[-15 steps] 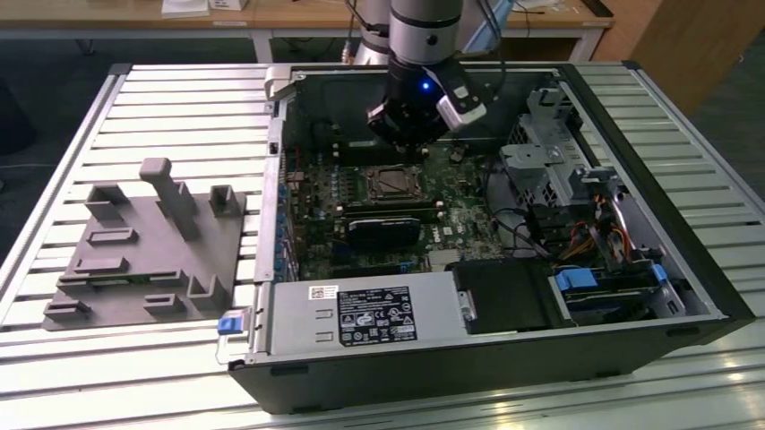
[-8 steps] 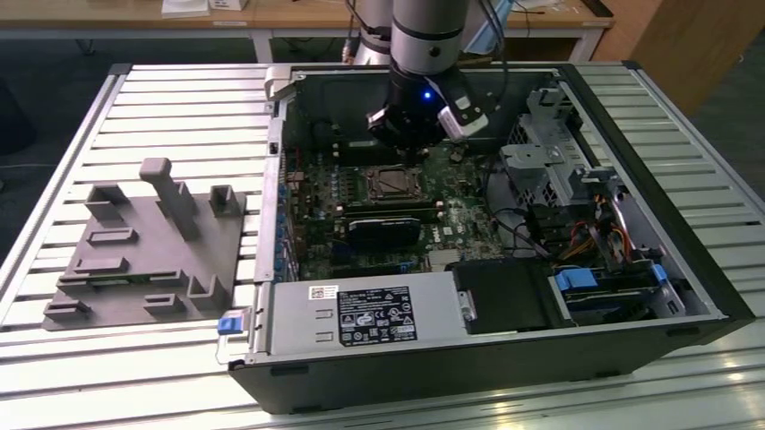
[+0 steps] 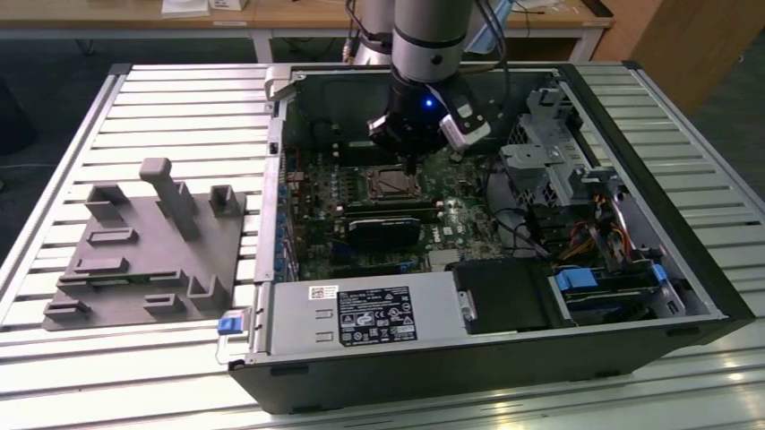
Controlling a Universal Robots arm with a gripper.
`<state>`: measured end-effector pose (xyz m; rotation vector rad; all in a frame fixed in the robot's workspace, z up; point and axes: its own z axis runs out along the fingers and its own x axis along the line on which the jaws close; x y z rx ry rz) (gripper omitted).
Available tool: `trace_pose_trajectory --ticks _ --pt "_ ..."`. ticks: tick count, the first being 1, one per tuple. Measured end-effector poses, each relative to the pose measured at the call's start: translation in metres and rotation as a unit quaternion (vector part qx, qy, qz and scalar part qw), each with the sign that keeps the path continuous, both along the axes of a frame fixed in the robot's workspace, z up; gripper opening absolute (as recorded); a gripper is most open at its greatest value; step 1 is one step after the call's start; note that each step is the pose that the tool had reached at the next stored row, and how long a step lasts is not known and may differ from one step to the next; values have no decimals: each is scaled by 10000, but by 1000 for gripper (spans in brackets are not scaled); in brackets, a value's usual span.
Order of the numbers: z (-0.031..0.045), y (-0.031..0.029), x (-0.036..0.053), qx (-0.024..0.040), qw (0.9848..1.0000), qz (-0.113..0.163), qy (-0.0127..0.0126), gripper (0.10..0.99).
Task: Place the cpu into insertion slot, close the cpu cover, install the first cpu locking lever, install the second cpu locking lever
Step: 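Install the second cpu locking lever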
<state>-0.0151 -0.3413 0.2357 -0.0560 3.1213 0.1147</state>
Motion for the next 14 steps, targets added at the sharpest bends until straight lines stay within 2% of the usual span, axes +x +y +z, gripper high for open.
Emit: trace_pose_trajectory --ticks 5,14 --pt "-11 -33 1 0 10000 -49 19 106" --pt "-32 -149 -1 1 10000 -76 19 106"
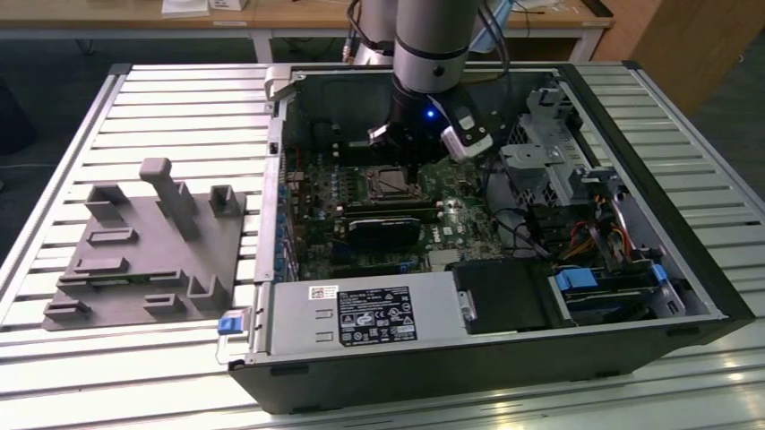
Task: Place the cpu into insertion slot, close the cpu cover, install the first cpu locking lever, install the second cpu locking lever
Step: 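Install the second cpu locking lever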
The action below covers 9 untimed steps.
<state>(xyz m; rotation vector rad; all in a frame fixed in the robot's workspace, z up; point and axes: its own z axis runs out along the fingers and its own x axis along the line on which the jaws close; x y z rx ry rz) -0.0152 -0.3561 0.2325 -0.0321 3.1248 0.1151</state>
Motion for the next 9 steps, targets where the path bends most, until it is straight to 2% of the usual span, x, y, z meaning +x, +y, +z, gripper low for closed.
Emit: trace_pose_trajectory --ticks 4,9 --pt "-4 -11 -4 1 10000 0 -1 106" --pt "-9 -20 -82 -1 10000 -9 1 106"
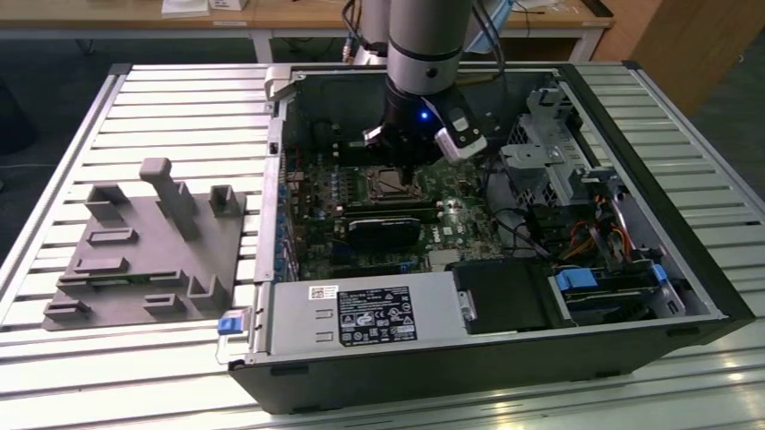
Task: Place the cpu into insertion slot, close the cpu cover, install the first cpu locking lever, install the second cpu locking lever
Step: 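Install the second cpu locking lever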
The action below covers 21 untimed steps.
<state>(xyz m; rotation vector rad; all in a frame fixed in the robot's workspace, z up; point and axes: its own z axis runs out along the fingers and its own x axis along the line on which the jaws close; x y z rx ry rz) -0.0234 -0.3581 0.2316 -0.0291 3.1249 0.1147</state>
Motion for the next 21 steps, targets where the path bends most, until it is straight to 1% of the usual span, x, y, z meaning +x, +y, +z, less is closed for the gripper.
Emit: trace_pose_trajectory --ticks 4,6,8,11,12,15,18,20,21 --pt "-7 -63 -22 1 10000 -10 -1 106" --pt "-8 -89 -53 1 10000 -9 -1 106" --pt "-10 -105 -112 1 10000 -9 -1 106" --pt "-13 -117 -233 0 10000 -8 0 106" --pt "-15 -119 -256 1 10000 -9 -1 106" --pt "-33 -128 -276 9 10000 -11 0 106" --pt "-57 -162 -276 28 10000 -36 1 106" --pt "-67 -183 -277 55 10000 -48 3 106" --pt "-70 -194 -279 85 10000 -49 3 106"
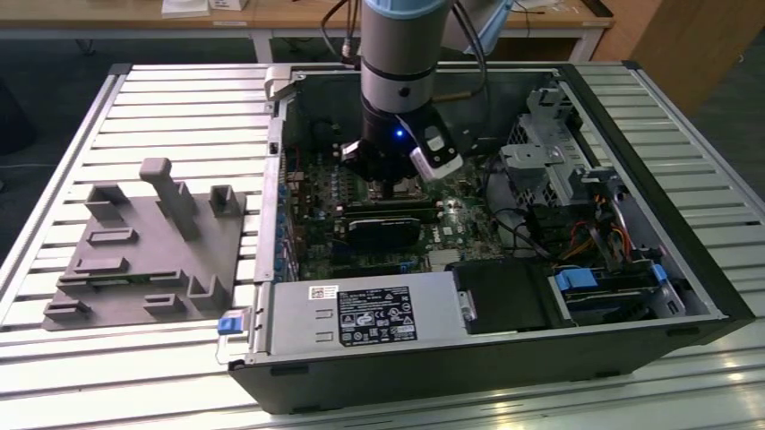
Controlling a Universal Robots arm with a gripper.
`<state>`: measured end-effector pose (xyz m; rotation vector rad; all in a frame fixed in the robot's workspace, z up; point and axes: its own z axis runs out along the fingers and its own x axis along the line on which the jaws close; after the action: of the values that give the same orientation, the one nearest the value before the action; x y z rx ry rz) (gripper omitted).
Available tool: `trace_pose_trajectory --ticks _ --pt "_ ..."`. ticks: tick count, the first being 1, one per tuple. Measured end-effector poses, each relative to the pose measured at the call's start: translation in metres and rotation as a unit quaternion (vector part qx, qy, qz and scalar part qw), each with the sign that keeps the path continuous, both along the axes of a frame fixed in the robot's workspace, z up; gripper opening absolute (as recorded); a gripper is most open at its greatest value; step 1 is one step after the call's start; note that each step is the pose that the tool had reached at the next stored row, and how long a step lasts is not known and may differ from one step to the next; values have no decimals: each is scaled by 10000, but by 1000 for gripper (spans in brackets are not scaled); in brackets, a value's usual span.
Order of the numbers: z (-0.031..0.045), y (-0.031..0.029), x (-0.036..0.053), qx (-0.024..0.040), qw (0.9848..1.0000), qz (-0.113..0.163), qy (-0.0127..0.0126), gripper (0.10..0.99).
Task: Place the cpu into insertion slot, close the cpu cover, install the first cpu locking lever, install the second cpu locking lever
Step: 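Install the second cpu locking lever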
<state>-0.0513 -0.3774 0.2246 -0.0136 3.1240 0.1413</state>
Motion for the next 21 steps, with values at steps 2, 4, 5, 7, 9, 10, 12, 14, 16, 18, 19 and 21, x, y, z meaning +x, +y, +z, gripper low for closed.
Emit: trace_pose_trajectory --ticks 2,4,5,7,9,10,12,14,16,18,19,21 --pt "-3 -27 -8 64 10000 0 0 106" --pt "-3 -45 -28 145 9999 -1 -1 106" --pt "-4 -53 -42 189 9998 -1 -1 106" --pt "-9 -70 -74 252 9997 -1 0 106" --pt "-29 -79 -99 280 9996 0 -1 106" --pt "-43 -79 -107 287 9996 0 -1 106" --pt "-71 -81 -118 296 9996 0 -1 106" --pt "-103 -82 -122 303 9995 0 0 106" --pt "-124 -91 -124 328 9995 -1 0 106" --pt "-131 -101 -126 393 9992 -2 0 106" --pt "-132 -108 -129 437 9990 -3 -1 106" --pt "-135 -129 -135 490 9988 -4 -1 106"
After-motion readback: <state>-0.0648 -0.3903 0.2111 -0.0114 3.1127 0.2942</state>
